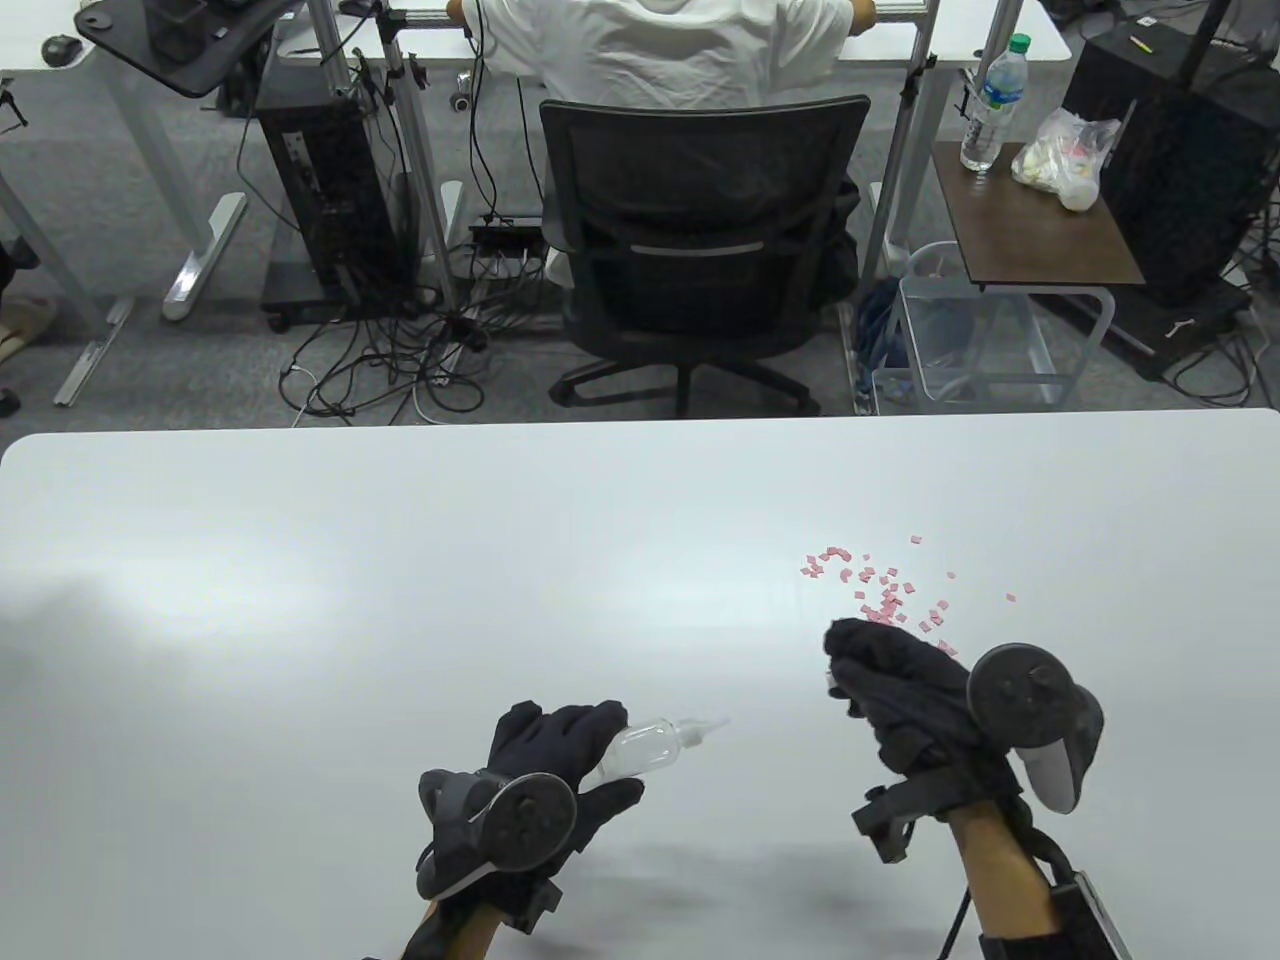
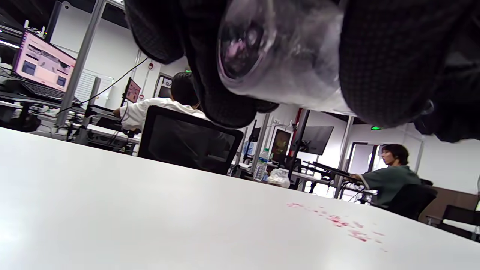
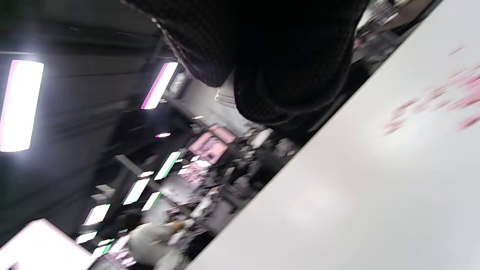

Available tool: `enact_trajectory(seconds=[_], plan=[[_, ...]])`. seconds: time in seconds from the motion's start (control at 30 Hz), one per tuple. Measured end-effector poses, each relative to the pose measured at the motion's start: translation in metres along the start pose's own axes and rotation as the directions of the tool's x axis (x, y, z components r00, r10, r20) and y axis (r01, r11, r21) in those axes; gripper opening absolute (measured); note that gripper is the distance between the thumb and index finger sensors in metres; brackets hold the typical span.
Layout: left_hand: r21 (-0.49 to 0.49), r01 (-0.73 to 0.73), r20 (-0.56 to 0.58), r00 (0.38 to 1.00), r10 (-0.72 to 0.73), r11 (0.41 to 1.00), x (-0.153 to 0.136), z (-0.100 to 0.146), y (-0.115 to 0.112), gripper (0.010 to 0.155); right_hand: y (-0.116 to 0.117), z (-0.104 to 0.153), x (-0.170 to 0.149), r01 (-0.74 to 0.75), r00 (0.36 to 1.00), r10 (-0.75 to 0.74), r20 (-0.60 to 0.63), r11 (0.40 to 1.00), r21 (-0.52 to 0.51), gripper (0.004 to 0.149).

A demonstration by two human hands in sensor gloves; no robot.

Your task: Squeeze empty conical bottle to blow paper scraps with air puff

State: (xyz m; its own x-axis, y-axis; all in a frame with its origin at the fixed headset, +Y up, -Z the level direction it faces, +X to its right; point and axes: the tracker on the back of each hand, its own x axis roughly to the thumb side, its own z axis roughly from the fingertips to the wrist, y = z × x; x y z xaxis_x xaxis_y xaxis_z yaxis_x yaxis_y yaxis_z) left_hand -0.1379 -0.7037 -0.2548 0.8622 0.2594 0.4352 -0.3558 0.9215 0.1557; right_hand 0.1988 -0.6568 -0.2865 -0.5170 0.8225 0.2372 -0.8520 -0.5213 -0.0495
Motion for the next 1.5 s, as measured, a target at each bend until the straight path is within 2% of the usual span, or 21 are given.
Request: enact_trajectory(seconds=[0.17, 0.3, 0.67, 1.03, 1.13, 1.2, 1.33, 1.4, 1.5], plan=[[0.012, -0.003, 0.014, 1.0, 0.003, 1.0, 0.003, 0.002, 0.001, 0.073, 0.031, 0.012, 0.01, 0.001, 0.996, -0.004, 0.089, 1.0, 0.027, 0.038], [0.014, -0.018, 0.026, 1.0, 0.017, 1.0, 0.003, 0.002, 0.001, 0.073, 0.038, 0.015, 0.01, -0.028, 0.996, 0.024, 0.09, 0.999, 0.045, 0.038], [0.01, -0.043, 0.051, 0.998, 0.042, 0.999, 0.008, 0.003, -0.002, 0.073, 0.055, 0.023, 0.005, 0.093, 0.994, -0.099, 0.052, 0.99, 0.104, 0.039], [0.037, -0.029, 0.085, 0.996, 0.026, 0.999, 0.009, 0.004, -0.003, 0.072, 0.058, 0.023, -0.001, 0.06, 0.994, -0.077, 0.081, 0.978, 0.199, 0.046], [0.084, -0.003, 0.125, 0.992, -0.008, 0.996, 0.011, 0.005, -0.003, 0.072, 0.057, 0.023, -0.001, 0.022, 0.992, -0.049, 0.114, 0.973, 0.229, 0.045], [0.142, 0.012, 0.136, 0.99, -0.032, 0.99, 0.015, 0.008, -0.001, 0.072, 0.057, 0.024, 0.001, -0.02, 0.988, -0.014, 0.155, 0.977, 0.214, 0.044], [0.268, 0.174, 0.172, 0.959, -0.225, 0.948, 0.025, 0.012, 0.001, 0.072, 0.06, 0.025, 0.001, -0.092, 0.985, 0.06, 0.164, 0.977, 0.192, 0.043], [0.255, 0.193, 0.164, 0.957, -0.239, 0.948, 0.027, 0.012, 0.001, 0.072, 0.061, 0.026, -0.001, -0.096, 0.986, 0.067, 0.15, 0.976, 0.195, 0.043], [0.201, 0.137, 0.138, 0.976, -0.166, 0.97, 0.023, 0.01, -0.001, 0.072, 0.06, 0.027, -0.002, -0.08, 0.985, 0.043, 0.169, 0.973, 0.216, 0.045]])
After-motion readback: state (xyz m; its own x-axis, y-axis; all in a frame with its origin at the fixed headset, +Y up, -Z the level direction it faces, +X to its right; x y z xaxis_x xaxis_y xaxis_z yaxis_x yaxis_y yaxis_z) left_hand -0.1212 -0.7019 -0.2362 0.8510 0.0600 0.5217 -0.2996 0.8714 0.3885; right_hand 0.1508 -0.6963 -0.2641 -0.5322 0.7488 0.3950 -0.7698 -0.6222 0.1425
